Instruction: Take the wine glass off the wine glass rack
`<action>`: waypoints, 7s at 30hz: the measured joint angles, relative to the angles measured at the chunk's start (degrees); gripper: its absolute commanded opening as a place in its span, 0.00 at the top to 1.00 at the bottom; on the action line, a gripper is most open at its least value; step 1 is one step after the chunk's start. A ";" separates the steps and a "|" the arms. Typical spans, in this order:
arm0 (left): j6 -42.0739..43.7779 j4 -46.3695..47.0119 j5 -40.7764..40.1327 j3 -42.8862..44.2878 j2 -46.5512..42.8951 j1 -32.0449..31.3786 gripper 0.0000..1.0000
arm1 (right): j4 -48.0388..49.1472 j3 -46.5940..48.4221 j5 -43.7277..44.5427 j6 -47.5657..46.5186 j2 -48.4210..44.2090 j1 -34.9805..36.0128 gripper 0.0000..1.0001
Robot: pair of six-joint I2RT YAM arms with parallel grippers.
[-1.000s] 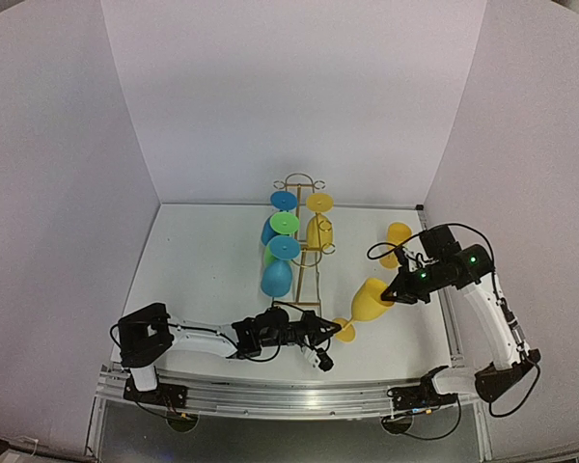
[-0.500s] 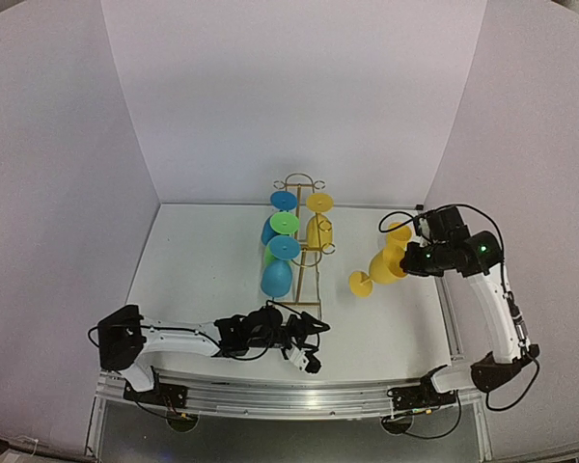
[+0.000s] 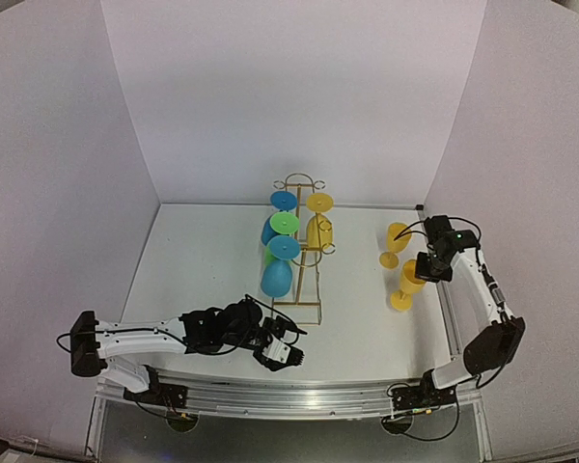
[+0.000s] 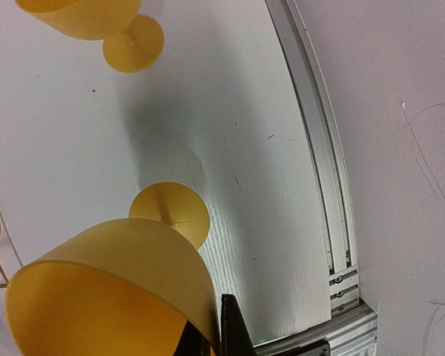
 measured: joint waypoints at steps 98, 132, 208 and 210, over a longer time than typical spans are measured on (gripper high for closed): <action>-33.79 15.16 -15.59 -12.34 -24.52 19.16 0.20 | 34.27 36.89 -48.34 29.44 30.51 13.21 0.82; -32.39 15.12 -15.44 -12.34 -24.22 19.21 0.20 | 34.94 32.92 -44.55 31.09 25.44 12.82 1.00; -72.70 -22.33 14.43 74.70 36.94 10.44 0.67 | 43.14 -9.36 -52.72 18.49 -26.53 13.36 1.00; -72.94 -22.17 14.51 74.76 37.22 10.40 0.82 | 44.01 -9.54 -52.79 18.76 -26.04 13.38 1.00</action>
